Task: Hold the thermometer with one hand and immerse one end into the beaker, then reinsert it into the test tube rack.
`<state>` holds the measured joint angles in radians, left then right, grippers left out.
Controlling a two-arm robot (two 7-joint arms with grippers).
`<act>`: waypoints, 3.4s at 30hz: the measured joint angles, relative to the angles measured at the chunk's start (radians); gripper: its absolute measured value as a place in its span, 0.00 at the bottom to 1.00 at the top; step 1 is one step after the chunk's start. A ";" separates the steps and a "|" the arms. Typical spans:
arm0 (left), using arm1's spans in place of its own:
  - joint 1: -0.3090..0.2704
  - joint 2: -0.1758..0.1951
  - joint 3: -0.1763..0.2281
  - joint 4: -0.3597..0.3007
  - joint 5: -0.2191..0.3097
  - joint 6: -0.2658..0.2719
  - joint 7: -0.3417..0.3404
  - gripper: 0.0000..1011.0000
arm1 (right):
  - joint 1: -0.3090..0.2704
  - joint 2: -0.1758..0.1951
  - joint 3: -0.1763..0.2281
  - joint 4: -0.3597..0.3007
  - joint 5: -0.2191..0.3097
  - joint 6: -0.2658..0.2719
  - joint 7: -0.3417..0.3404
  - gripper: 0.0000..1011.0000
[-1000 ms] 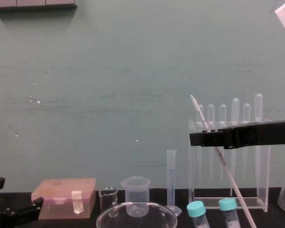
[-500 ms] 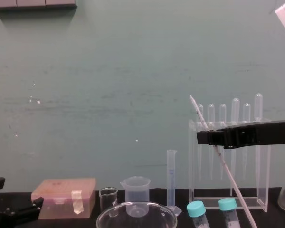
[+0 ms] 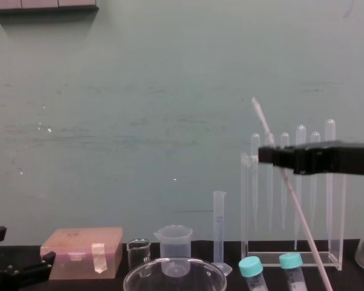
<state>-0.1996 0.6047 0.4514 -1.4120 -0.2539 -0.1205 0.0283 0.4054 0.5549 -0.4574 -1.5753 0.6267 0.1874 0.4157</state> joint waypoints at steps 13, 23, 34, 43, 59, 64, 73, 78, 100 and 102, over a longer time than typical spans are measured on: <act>0.000 0.000 0.000 0.000 0.000 0.000 0.000 1.00 | -0.136 0.015 0.117 -0.032 0.060 -0.207 0.092 0.06; 0.000 0.000 0.000 0.000 0.000 0.000 0.000 1.00 | -0.174 0.013 0.150 -0.024 0.087 -0.284 0.157 0.06; 0.000 0.000 0.000 0.000 0.000 0.000 0.000 1.00 | -0.112 0.002 0.165 -0.030 0.129 -0.290 0.205 0.06; 0.000 0.000 0.000 0.000 0.000 0.000 0.000 1.00 | 0.019 0.022 0.181 -0.069 0.236 -0.151 0.204 0.06; 0.000 0.000 0.000 0.000 0.000 0.000 0.000 1.00 | 0.306 -0.051 0.040 0.069 0.254 -0.067 0.261 0.06; 0.000 0.000 0.000 0.000 0.000 0.000 0.000 1.00 | 0.348 -0.102 -0.039 0.125 0.271 -0.069 0.357 0.06; 0.000 0.000 0.000 0.000 0.000 0.000 0.000 1.00 | 0.359 -0.164 -0.163 0.174 0.263 -0.089 0.458 0.06; 0.000 0.000 0.000 0.000 0.000 0.000 0.000 1.00 | 0.346 -0.175 -0.203 0.204 0.260 -0.107 0.473 0.06; 0.000 0.000 0.000 0.000 0.000 0.000 0.000 1.00 | 0.288 -0.205 -0.258 0.368 0.182 -0.262 0.531 0.06; 0.000 0.000 0.000 0.000 0.000 0.000 0.000 1.00 | 0.283 -0.207 -0.259 0.374 0.174 -0.266 0.536 0.06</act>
<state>-0.1996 0.6047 0.4514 -1.4120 -0.2539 -0.1205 0.0283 0.6888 0.3484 -0.7161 -1.2011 0.8006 -0.0789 0.9519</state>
